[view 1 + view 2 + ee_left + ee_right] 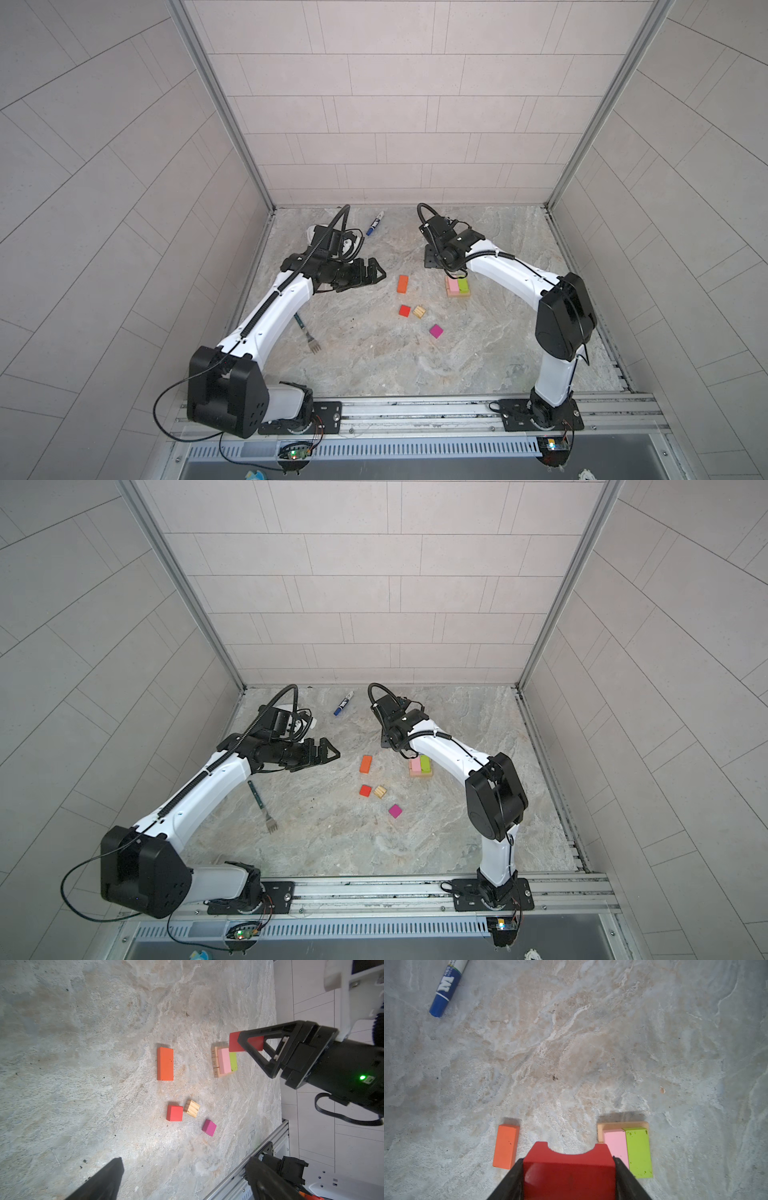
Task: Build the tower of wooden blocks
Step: 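Lift the red arch block with the right gripper over the pink and lime blocks, then lower the red arch block onto the pink and lime green blocks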
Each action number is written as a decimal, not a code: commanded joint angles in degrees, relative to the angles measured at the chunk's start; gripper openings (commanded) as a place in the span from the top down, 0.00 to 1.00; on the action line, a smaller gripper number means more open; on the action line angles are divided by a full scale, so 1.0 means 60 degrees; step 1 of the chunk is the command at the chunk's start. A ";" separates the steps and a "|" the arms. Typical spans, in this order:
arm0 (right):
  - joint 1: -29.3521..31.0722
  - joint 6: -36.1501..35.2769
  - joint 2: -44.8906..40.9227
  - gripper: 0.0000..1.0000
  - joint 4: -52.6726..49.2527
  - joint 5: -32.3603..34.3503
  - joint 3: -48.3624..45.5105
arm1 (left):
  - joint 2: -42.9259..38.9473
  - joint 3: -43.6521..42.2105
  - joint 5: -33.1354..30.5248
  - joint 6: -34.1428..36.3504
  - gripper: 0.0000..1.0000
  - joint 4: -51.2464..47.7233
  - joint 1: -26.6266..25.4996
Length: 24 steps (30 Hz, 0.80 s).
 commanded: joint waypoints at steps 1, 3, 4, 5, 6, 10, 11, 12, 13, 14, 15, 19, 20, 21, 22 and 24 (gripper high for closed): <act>-0.0242 -0.0369 -0.0429 0.50 -0.0391 0.0009 -0.0435 | 0.0039 -0.0119 0.0132 0.0016 0.01 0.0124 0.0043; -0.0384 -0.0521 -0.0568 0.50 -0.0394 -0.0031 -0.0668 | 0.0081 -0.0119 0.0167 0.0013 0.01 0.0138 0.0048; -0.0450 -0.0597 -0.0621 0.50 -0.0388 -0.0078 -0.0769 | 0.0108 -0.0118 0.0186 0.0018 0.01 0.0138 0.0051; -0.0508 -0.0655 -0.0675 0.51 -0.0376 -0.0096 -0.0861 | 0.0140 -0.0125 0.0201 0.0018 0.01 0.0138 0.0051; -0.0566 -0.0726 -0.0740 0.50 -0.0300 -0.0113 -0.1014 | 0.0151 -0.0129 0.0234 0.0000 0.01 0.0138 0.0046; -0.0837 -0.0949 -0.1003 0.50 0.0159 -0.0294 -0.1627 | 0.0158 -0.0118 0.0223 -0.0002 0.01 0.0137 0.0051; -0.0894 -0.1007 -0.1071 0.50 0.0298 -0.0329 -0.1796 | 0.0158 -0.0117 0.0230 0.0015 0.01 0.0138 0.0058; -0.0989 -0.1107 -0.1113 0.50 0.0393 -0.0394 -0.1914 | 0.0172 -0.0107 0.0231 0.0005 0.01 0.0138 0.0040; -0.1062 -0.1196 -0.1154 0.50 0.0468 -0.0445 -0.2011 | 0.0170 -0.0125 0.0210 -0.0002 0.01 0.0138 0.0051; -0.1123 -0.1267 -0.1190 0.50 0.0520 -0.0455 -0.2085 | 0.0172 -0.0120 0.0202 0.0010 0.01 0.0139 0.0051; -0.1186 -0.1355 -0.1219 0.50 0.0584 -0.0520 -0.2183 | 0.0197 -0.0107 0.0205 -0.0010 0.01 0.0138 0.0051; -0.1436 -0.1549 -0.1407 0.50 0.1214 -0.0981 -0.2698 | 0.0246 -0.0104 0.0227 -0.0003 0.01 0.0168 0.0051; -0.1497 -0.1583 -0.1464 0.50 0.1441 -0.1080 -0.2888 | 0.0260 -0.0094 0.0229 -0.0010 0.01 0.0166 0.0051; -0.1521 -0.1604 -0.1500 0.51 0.1655 -0.1156 -0.3042 | 0.0267 -0.0093 0.0243 -0.0011 0.01 0.0169 0.0045; -0.1541 -0.1642 -0.1519 0.50 0.1775 -0.1175 -0.3144 | 0.0286 -0.0104 0.0246 -0.0018 0.01 0.0168 0.0051; -0.1554 -0.1716 -0.1532 0.50 0.2021 -0.1218 -0.3342 | 0.0292 -0.0104 0.0242 -0.0011 0.01 0.0157 0.0040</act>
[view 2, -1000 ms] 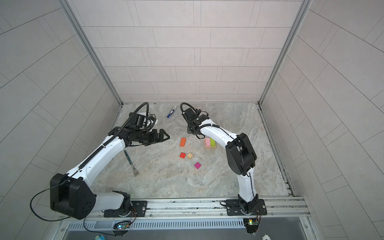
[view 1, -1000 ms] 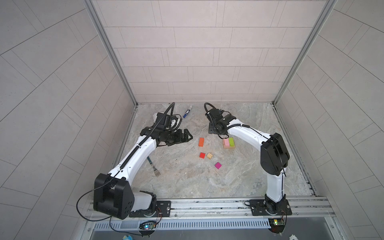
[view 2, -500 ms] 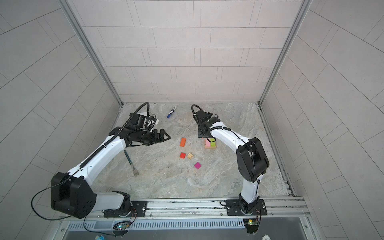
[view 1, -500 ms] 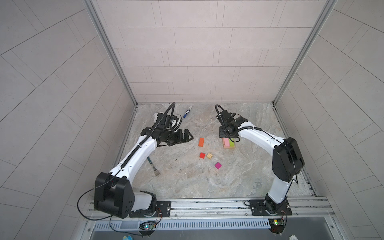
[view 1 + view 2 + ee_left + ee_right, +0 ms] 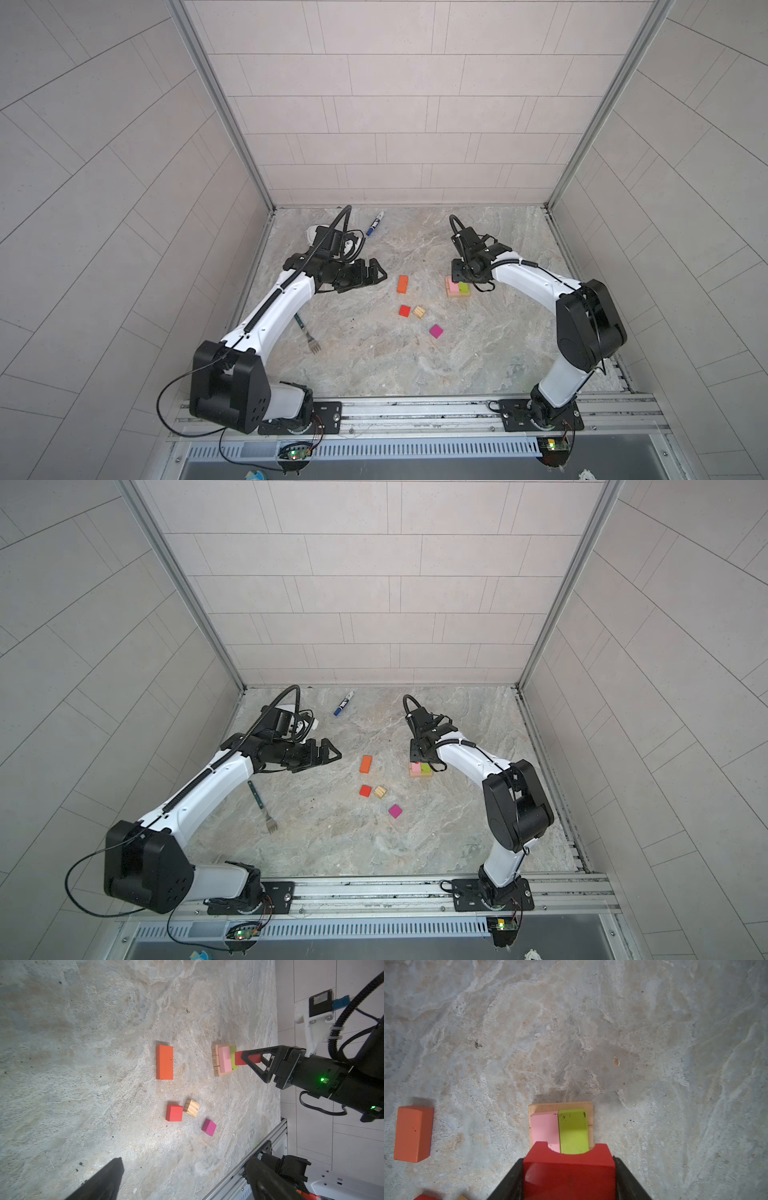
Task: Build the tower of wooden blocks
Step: 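Lower the red arch block onto the pink and lime green blocks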
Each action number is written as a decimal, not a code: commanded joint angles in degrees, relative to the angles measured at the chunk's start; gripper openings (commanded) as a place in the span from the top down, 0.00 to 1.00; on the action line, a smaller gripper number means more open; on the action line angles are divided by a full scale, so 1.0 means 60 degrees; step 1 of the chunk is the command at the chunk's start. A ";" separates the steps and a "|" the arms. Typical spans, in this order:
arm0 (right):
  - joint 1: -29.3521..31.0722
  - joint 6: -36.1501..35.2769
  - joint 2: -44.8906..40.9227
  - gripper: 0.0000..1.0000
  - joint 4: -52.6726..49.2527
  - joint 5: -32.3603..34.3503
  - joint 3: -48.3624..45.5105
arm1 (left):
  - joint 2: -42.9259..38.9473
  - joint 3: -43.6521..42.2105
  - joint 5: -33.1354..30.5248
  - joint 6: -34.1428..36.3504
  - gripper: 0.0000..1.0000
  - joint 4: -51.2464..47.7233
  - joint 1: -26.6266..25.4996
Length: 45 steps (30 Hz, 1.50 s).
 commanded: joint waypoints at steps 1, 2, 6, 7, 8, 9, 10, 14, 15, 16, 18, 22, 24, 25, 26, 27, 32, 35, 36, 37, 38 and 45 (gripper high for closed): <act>-0.0025 -0.0286 -0.0318 0.51 0.0768 -0.0248 -0.0322 | 0.0044 -0.0050 0.0140 0.0012 0.01 0.0040 0.0052; -0.0022 -0.0331 -0.0346 0.50 0.0972 -0.0353 -0.0471 | 0.0060 -0.0049 0.0134 0.0004 0.01 0.0041 0.0039; -0.0016 -0.0542 -0.0458 0.50 0.1667 -0.0492 -0.0920 | 0.0091 -0.0038 0.0135 0.0015 0.01 0.0048 0.0044; -0.0022 -0.0567 -0.0479 0.50 0.1732 -0.0466 -0.0993 | 0.0089 -0.0048 0.0143 0.0015 0.01 0.0040 0.0037; -0.0014 -0.0564 -0.0508 0.50 0.1783 -0.0416 -0.1046 | 0.0087 -0.0049 0.0133 0.0015 0.01 0.0040 0.0051; -0.0018 -0.0568 -0.0545 0.50 0.1839 -0.0356 -0.1101 | 0.0095 -0.0052 0.0131 0.0015 0.01 0.0040 0.0051; -0.0014 -0.0565 -0.0574 0.50 0.1877 -0.0325 -0.1138 | 0.0096 -0.0049 0.0130 0.0015 0.01 0.0042 0.0039; -0.0014 -0.0607 -0.0626 0.50 0.1918 -0.0310 -0.1192 | 0.0103 -0.0036 0.0132 0.0012 0.01 0.0041 0.0041; -0.0016 -0.0607 -0.0615 0.50 0.1880 -0.0309 -0.1157 | 0.0107 -0.0035 0.0124 0.0014 0.01 0.0040 0.0049; -0.0021 -0.0605 -0.0585 0.50 0.1821 -0.0309 -0.1107 | 0.0102 -0.0045 0.0126 0.0014 0.01 0.0040 0.0039; -0.0014 -0.0606 -0.0504 0.50 0.1662 -0.0309 -0.0989 | 0.0094 -0.0056 0.0131 0.0015 0.01 0.0028 0.0051; -0.0032 -0.0562 -0.0310 0.50 0.1298 -0.0321 -0.0716 | 0.0071 -0.0058 0.0118 0.0015 0.01 0.0011 0.0051; -0.0023 -0.0549 -0.0209 0.50 0.1106 -0.0325 -0.0579 | 0.0050 -0.0050 0.0094 0.0024 0.01 0.0011 0.0049; -0.0019 -0.0550 -0.0175 0.50 0.1049 -0.0325 -0.0527 | 0.0042 -0.0053 0.0094 0.0018 0.01 0.0003 0.0050; -0.0021 -0.0541 -0.0147 0.50 0.0998 -0.0310 -0.0488 | 0.0045 -0.0056 0.0096 0.0025 0.01 0.0011 0.0050; -0.0028 -0.0531 -0.0121 0.50 0.0931 -0.0282 -0.0426 | 0.0042 -0.0050 0.0091 0.0017 0.01 0.0011 0.0051; -0.0036 -0.0508 0.0027 0.50 0.0805 -0.0309 -0.0317 | 0.0035 -0.0057 0.0090 0.0018 0.01 -0.0004 0.0040; -0.0029 -0.0481 0.0096 0.50 0.0740 -0.0337 -0.0295 | 0.0029 -0.0050 0.0090 0.0026 0.01 -0.0004 0.0045; -0.0028 -0.0472 0.0117 0.50 0.0726 -0.0350 -0.0305 | 0.0033 -0.0053 0.0098 0.0024 0.01 -0.0003 0.0049; -0.0028 -0.0463 0.0131 0.50 0.0735 -0.0354 -0.0309 | 0.0033 -0.0056 0.0089 0.0018 0.01 -0.0004 0.0046; -0.0029 -0.0465 0.0143 0.50 0.0730 -0.0353 -0.0323 | 0.0028 -0.0053 0.0089 0.0017 0.01 -0.0004 0.0051; -0.0030 -0.0450 0.0306 0.50 0.0757 -0.0368 -0.0320 | 0.0020 -0.0049 0.0089 0.0019 0.01 -0.0004 0.0047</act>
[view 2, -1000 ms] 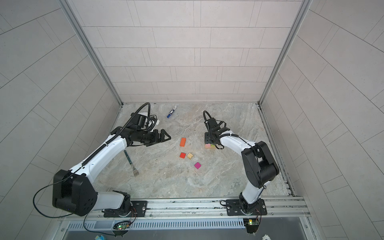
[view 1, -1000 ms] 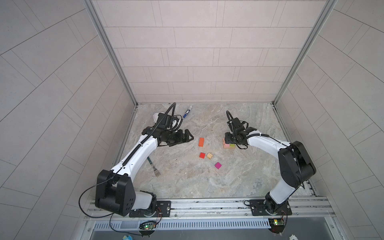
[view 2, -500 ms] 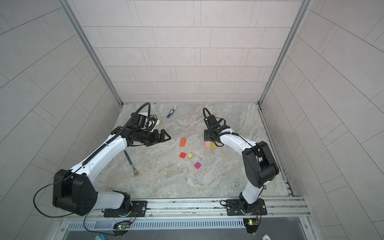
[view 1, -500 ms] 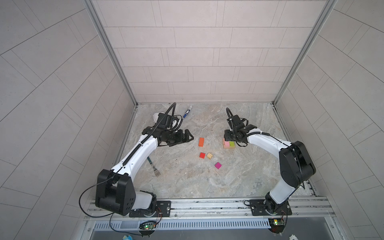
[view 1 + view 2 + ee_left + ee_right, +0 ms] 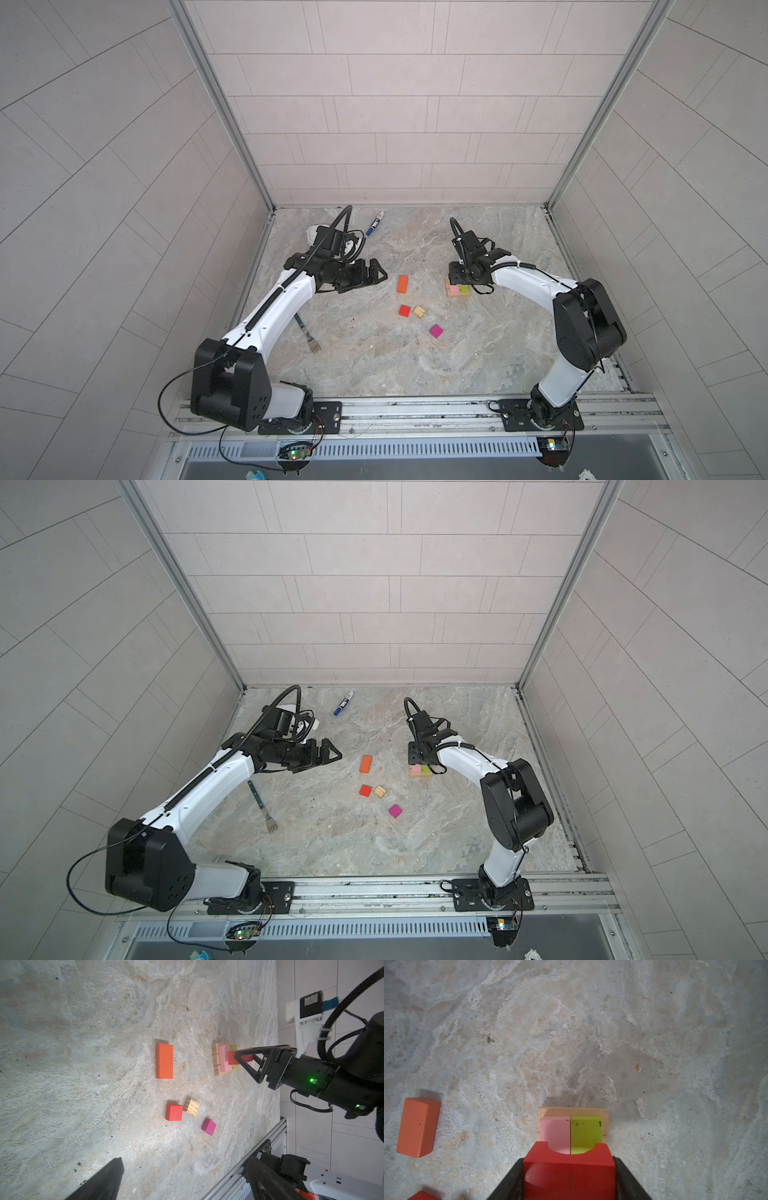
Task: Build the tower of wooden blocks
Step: 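Lower the red arch block onto the pink and lime green blocks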
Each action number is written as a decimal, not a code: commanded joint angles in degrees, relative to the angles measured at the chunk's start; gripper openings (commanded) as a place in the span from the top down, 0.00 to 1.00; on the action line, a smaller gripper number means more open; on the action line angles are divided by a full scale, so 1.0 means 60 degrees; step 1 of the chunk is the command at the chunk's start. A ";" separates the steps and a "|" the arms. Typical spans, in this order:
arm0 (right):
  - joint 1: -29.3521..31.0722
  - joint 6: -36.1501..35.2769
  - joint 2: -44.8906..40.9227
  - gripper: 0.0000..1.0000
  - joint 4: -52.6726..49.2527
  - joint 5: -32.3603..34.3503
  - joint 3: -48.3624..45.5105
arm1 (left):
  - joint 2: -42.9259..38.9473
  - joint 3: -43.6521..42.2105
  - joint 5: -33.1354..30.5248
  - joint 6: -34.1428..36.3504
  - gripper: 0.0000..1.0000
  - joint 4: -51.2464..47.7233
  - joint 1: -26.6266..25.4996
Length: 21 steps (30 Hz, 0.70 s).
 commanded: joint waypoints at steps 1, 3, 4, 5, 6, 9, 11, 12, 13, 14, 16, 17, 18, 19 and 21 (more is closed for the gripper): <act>-0.0017 0.0079 0.0197 0.50 -0.0137 0.0053 0.0104 | -0.0039 -0.0049 0.0021 0.0017 0.01 -0.0011 0.0040; -0.0026 0.0106 0.0214 0.50 -0.0085 0.0040 0.0087 | -0.0029 -0.0049 0.0025 0.0027 0.01 -0.0022 0.0051; -0.0018 0.0108 0.0237 0.50 -0.0077 0.0033 0.0089 | -0.0033 -0.0049 0.0026 0.0015 0.01 -0.0022 0.0049; -0.0025 0.0121 0.0267 0.50 -0.0056 0.0011 0.0104 | -0.0034 -0.0041 0.0026 0.0019 0.01 -0.0020 0.0038; -0.0017 0.0130 0.0288 0.50 -0.0041 -0.0018 0.0106 | -0.0035 -0.0047 0.0015 0.0015 0.01 -0.0022 0.0051; -0.0025 0.0137 0.0311 0.50 -0.0028 -0.0004 0.0124 | -0.0017 -0.0046 0.0035 0.0027 0.01 -0.0022 0.0043; -0.0017 0.0159 0.0327 0.50 -0.0020 0.0022 0.0130 | -0.0020 -0.0040 0.0034 0.0018 0.01 -0.0021 0.0047; -0.0017 0.0166 0.0316 0.50 -0.0011 0.0037 0.0134 | -0.0023 -0.0039 0.0015 0.0016 0.01 -0.0022 0.0051; -0.0019 0.0159 0.0330 0.50 -0.0011 0.0040 0.0127 | -0.0031 -0.0044 0.0020 0.0016 0.01 -0.0022 0.0049; -0.0018 0.0166 0.0356 0.50 -0.0011 0.0054 0.0139 | -0.0035 -0.0050 0.0020 0.0027 0.01 -0.0022 0.0051; -0.0032 0.0185 0.0380 0.50 0.0008 0.0044 0.0153 | -0.0031 -0.0053 0.0019 0.0025 0.01 -0.0022 0.0042; -0.0032 0.0180 0.0388 0.50 0.0004 0.0026 0.0164 | -0.0035 -0.0051 0.0015 0.0028 0.01 -0.0022 0.0057; -0.0032 0.0183 0.0412 0.50 0.0004 0.0010 0.0161 | -0.0034 -0.0049 0.0022 0.0025 0.01 -0.0022 0.0050; -0.0032 0.0194 0.0417 0.50 -0.0003 0.0017 0.0158 | -0.0030 -0.0049 0.0021 0.0019 0.01 -0.0021 0.0051; -0.0048 0.0209 0.0419 0.49 0.0002 0.0021 0.0149 | -0.0032 -0.0049 0.0016 0.0025 0.01 -0.0022 0.0048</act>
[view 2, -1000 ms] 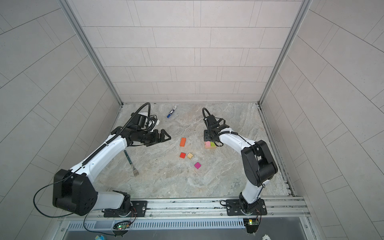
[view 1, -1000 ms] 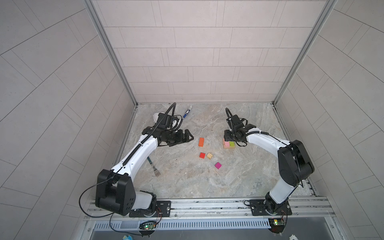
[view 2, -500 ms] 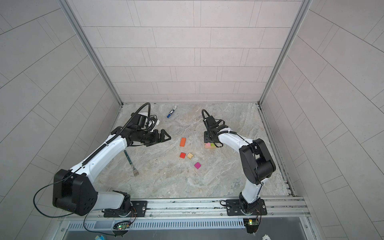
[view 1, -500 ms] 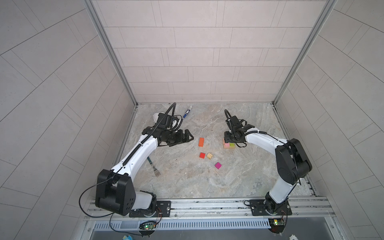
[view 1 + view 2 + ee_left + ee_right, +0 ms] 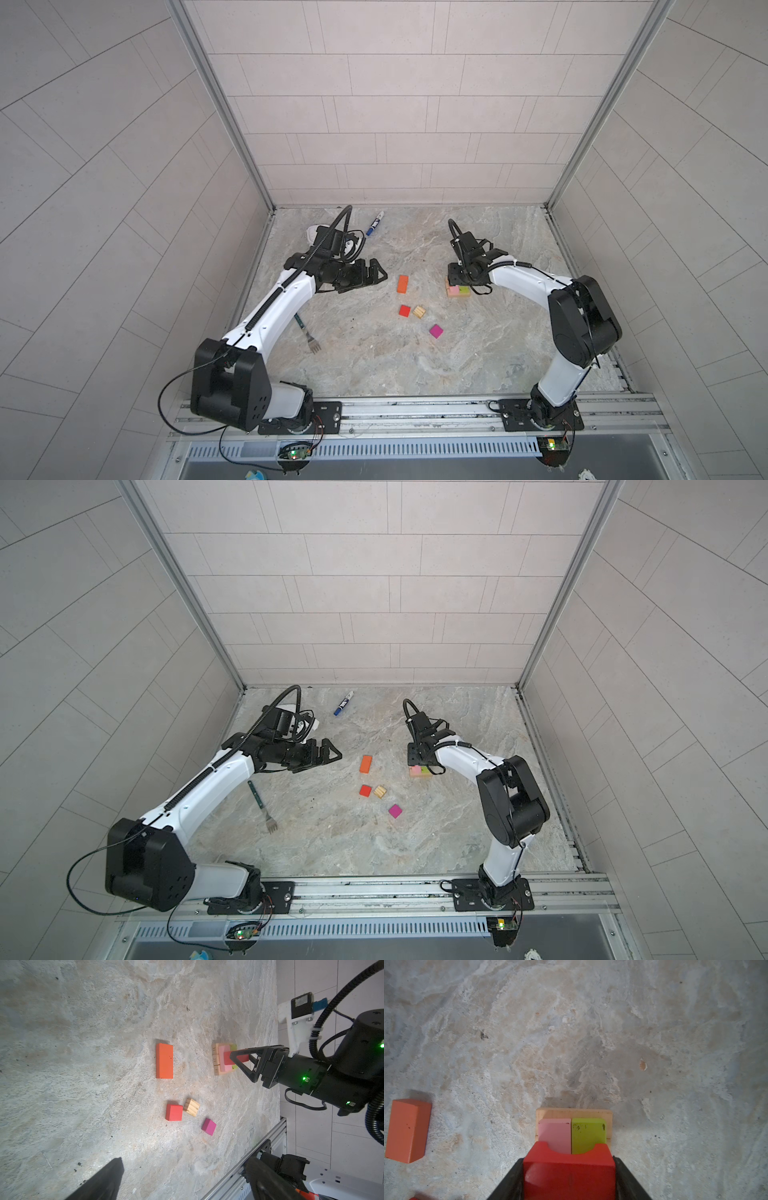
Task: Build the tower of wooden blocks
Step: 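Lower the red arch block onto the pink and lime green blocks, then open the right gripper and lift it off the red arch block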
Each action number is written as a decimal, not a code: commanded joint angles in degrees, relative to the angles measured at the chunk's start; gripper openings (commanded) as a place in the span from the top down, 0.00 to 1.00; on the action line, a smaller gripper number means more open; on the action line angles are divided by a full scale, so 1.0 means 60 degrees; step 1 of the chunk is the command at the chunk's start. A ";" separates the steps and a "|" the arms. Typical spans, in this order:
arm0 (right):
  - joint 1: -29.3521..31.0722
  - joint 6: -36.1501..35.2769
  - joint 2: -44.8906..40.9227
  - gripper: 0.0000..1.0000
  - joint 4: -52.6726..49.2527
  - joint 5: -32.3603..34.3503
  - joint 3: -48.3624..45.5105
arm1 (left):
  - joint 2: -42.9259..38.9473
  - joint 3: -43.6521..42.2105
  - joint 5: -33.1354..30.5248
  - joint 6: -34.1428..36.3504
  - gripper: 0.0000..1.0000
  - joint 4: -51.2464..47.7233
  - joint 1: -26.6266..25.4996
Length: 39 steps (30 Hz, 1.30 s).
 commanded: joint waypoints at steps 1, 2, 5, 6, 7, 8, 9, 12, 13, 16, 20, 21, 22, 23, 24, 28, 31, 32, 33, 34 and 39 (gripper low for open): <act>-0.0043 0.0110 0.0152 0.49 -0.0101 0.0099 0.0106 | -0.0035 -0.0050 0.0018 0.0025 0.01 -0.0018 0.0050; -0.0043 0.0125 0.0148 0.49 -0.0110 0.0163 0.0100 | -0.0034 -0.0049 0.0013 0.0026 0.01 -0.0015 0.0049; -0.0059 0.0116 0.0145 0.46 -0.0141 0.0176 0.0091 | -0.0031 -0.0057 0.0017 0.0016 0.01 -0.0018 0.0047; -0.0060 0.0113 0.0150 0.45 -0.0157 0.0177 0.0096 | -0.0028 -0.0049 0.0019 0.0023 0.01 -0.0015 0.0039; -0.0058 0.0105 0.0161 0.44 -0.0171 0.0189 0.0103 | -0.0014 -0.0045 0.0030 0.0020 0.01 -0.0018 0.0047; -0.0061 0.0121 0.0165 0.43 -0.0175 0.0188 0.0109 | -0.0020 -0.0035 0.0030 0.0021 0.01 -0.0018 0.0049; -0.0063 0.0109 0.0153 0.42 -0.0185 0.0182 0.0110 | -0.0028 -0.0034 0.0019 0.0019 0.01 -0.0018 0.0051; -0.0058 0.0112 0.0169 0.38 -0.0193 0.0179 0.0132 | -0.0035 -0.0056 0.0025 0.0024 0.01 -0.0018 0.0051; -0.0058 0.0123 0.0181 0.37 -0.0204 0.0174 0.0142 | -0.0034 -0.0049 0.0026 0.0021 0.01 -0.0018 0.0042; -0.0059 0.0096 0.0185 0.30 -0.0287 0.0197 0.0204 | -0.0025 -0.0045 0.0020 0.0018 0.01 -0.0018 0.0041; -0.0058 0.0105 0.0123 0.22 -0.0322 0.0208 0.0248 | 0.0004 -0.0035 0.0027 0.0016 0.01 -0.0018 0.0046; -0.0065 0.0080 0.0135 0.20 -0.0322 0.0186 0.0268 | 0.0022 -0.0034 0.0038 0.0014 0.01 -0.0011 0.0046; -0.0058 0.0065 0.0143 0.18 -0.0325 0.0176 0.0297 | 0.0031 -0.0036 0.0053 0.0016 0.01 -0.0009 0.0048; -0.0062 0.0050 0.0145 0.17 -0.0321 0.0147 0.0329 | 0.0031 -0.0022 0.0049 0.0008 0.01 -0.0011 0.0040; -0.0058 0.0053 0.0152 0.17 -0.0333 0.0146 0.0350 | 0.0047 -0.0022 0.0055 0.0008 0.01 -0.0016 0.0040; -0.0060 -0.0001 0.0032 0.13 -0.0494 0.0134 0.0480 | 0.0040 -0.0020 0.0053 0.0016 0.01 -0.0018 0.0048; -0.0047 -0.0171 -0.0131 0.10 -0.0826 0.0081 0.0710 | 0.0052 -0.0033 0.0031 0.0014 0.01 -0.0018 0.0043; -0.0029 -0.0264 -0.0208 0.10 -0.0950 0.0087 0.0806 | 0.0030 -0.0020 0.0025 0.0015 0.01 -0.0018 0.0050; -0.0007 -0.0352 -0.0289 0.10 -0.1054 0.0060 0.0894 | 0.0025 -0.0021 0.0017 0.0015 0.01 -0.0028 0.0048; 0.0001 -0.0511 -0.0367 0.10 -0.1165 -0.0031 0.0973 | 0.0031 -0.0008 0.0019 0.0015 0.01 -0.0047 0.0057; 0.0149 -0.1524 -0.0458 0.10 -0.1514 -0.1080 0.1535 | 0.0020 0.0023 0.0025 -0.0001 0.01 -0.0040 0.0160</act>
